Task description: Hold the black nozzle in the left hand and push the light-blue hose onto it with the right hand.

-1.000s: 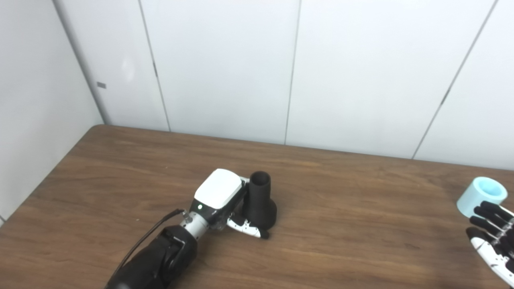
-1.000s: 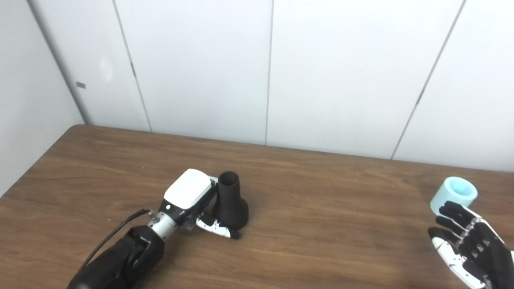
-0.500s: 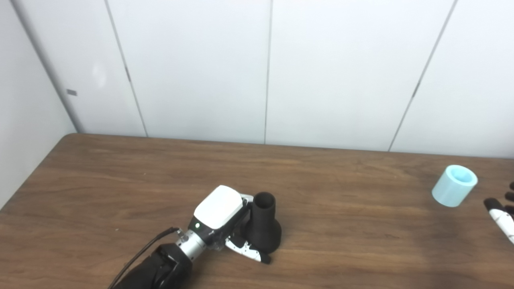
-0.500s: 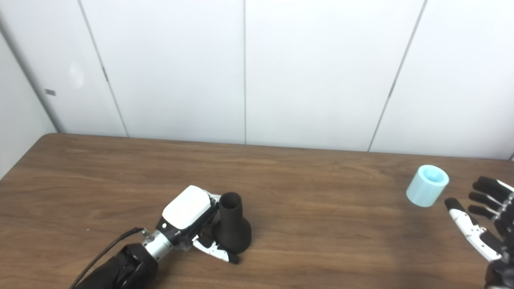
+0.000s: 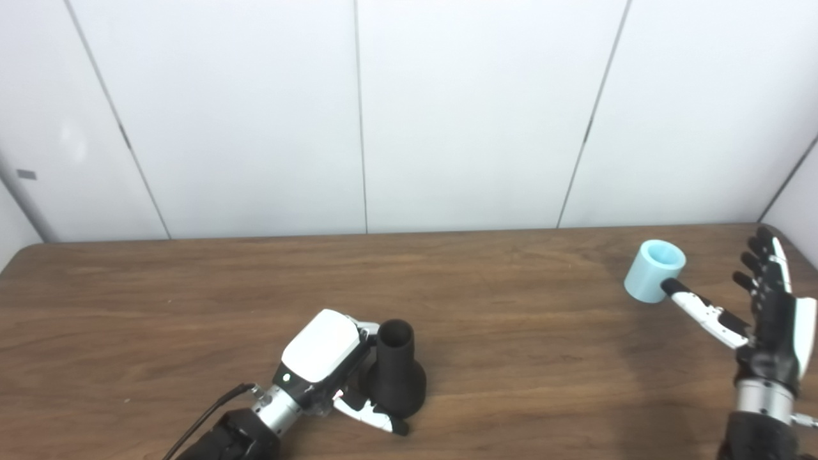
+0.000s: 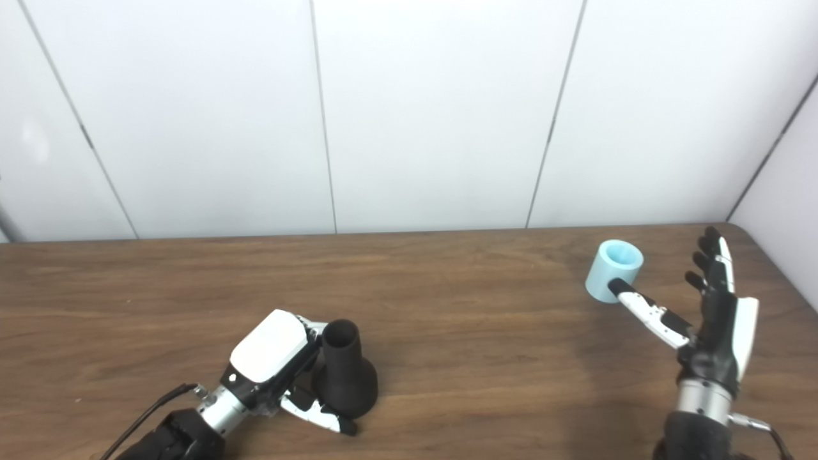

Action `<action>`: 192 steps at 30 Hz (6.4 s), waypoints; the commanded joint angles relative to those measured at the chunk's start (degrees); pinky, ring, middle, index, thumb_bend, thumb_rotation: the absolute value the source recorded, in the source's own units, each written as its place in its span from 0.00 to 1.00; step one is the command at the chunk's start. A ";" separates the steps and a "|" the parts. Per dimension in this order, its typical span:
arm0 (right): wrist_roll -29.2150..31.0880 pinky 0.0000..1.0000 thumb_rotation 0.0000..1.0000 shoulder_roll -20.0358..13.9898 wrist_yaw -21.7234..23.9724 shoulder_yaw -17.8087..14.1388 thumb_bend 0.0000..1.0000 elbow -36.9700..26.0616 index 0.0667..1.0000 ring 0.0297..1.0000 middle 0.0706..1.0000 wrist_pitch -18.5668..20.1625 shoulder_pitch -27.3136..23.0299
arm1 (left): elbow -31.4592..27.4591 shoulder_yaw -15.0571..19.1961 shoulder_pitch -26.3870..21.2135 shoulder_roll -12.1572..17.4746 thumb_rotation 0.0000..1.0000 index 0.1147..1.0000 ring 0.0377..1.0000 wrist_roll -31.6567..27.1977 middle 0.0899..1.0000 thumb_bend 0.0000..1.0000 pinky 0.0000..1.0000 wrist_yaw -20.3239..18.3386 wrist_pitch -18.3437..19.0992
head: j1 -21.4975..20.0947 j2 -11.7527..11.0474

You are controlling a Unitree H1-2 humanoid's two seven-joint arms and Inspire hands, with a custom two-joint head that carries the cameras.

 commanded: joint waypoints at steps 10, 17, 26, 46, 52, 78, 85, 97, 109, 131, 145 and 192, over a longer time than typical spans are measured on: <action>-3.52 0.76 0.37 -1.94 -5.16 2.14 0.91 10.90 0.93 0.86 0.87 -1.15 -7.90 | 3.58 -1.89 -0.89 0.97 0.00 0.41 0.13 0.13 0.42 0.53 0.11 1.60 -2.39 | -6.34 -0.70; -1.42 0.78 0.32 -3.16 -5.39 2.71 0.90 18.13 0.94 0.88 0.89 -3.05 -11.12 | 3.14 -2.39 -0.68 1.57 0.00 0.41 0.13 -0.20 0.42 0.53 0.10 1.48 -2.43 | -6.93 -0.65; -0.68 0.77 0.35 -4.79 -6.02 3.28 0.92 25.20 0.94 0.87 0.90 -1.38 -14.72 | 2.47 -3.05 -0.53 2.06 0.00 0.41 0.14 -0.64 0.42 0.53 0.11 1.04 -2.42 | -7.24 -0.72; 2.22 0.71 0.27 -7.53 -8.70 4.17 0.95 38.37 0.86 0.82 0.86 -3.17 -19.57 | 1.86 -3.32 -0.24 2.28 0.00 0.41 0.14 -0.36 0.42 0.53 0.11 0.49 -2.40 | -7.29 -0.74; 3.79 0.68 0.19 -7.73 -8.23 4.40 0.96 39.62 0.80 0.76 0.78 -4.38 -19.83 | 2.01 -3.15 -0.18 2.18 0.00 0.41 0.14 -0.47 0.42 0.53 0.12 0.29 -2.36 | -7.22 -0.92; 4.93 0.44 0.13 -9.64 0.69 8.42 0.61 29.54 0.47 0.53 0.54 4.13 -15.74 | 1.85 -3.04 0.22 2.34 0.00 0.41 0.15 -0.41 0.42 0.53 0.12 -0.11 -2.34 | -7.20 -0.82; 5.46 0.37 0.00 -9.04 0.31 8.25 0.53 28.51 0.45 0.41 0.43 3.31 -15.37 | 1.55 -2.83 0.39 2.35 0.00 0.41 0.15 -0.45 0.42 0.53 0.12 -0.72 -2.25 | -7.20 -0.64; 4.33 0.35 0.00 -9.84 0.72 10.17 0.52 24.69 0.48 0.39 0.42 0.42 -14.06 | 2.07 -3.01 0.36 2.04 0.00 0.41 0.15 0.10 0.42 0.53 0.12 -0.58 -2.22 | -5.57 -0.50; 3.40 0.34 0.00 -10.61 7.35 11.76 0.52 8.27 0.48 0.40 0.42 3.34 -11.77 | 2.36 -3.54 0.83 -0.14 0.00 0.41 0.15 1.40 0.42 0.53 0.13 -0.16 -1.38 | 1.01 0.20; 5.15 0.32 0.00 -6.13 21.87 18.74 0.52 -17.10 0.49 0.39 0.43 11.61 -12.83 | 4.50 -4.06 0.91 -3.64 0.00 0.41 0.16 4.48 0.42 0.53 0.13 2.28 0.46 | 8.43 0.42; 1.89 0.26 0.00 -4.81 28.13 25.14 0.51 -23.26 0.50 0.37 0.42 15.48 -13.76 | 4.27 -4.19 0.84 -4.58 0.00 0.41 0.15 4.51 0.42 0.53 0.12 1.59 1.68 | 10.29 0.50; -3.94 0.30 0.00 -3.26 30.20 30.58 0.52 -17.51 0.49 0.38 0.43 5.64 -8.78 | 1.23 -4.30 2.12 -4.43 0.00 0.41 0.15 4.33 0.42 0.53 0.13 0.00 2.71 | 11.66 2.03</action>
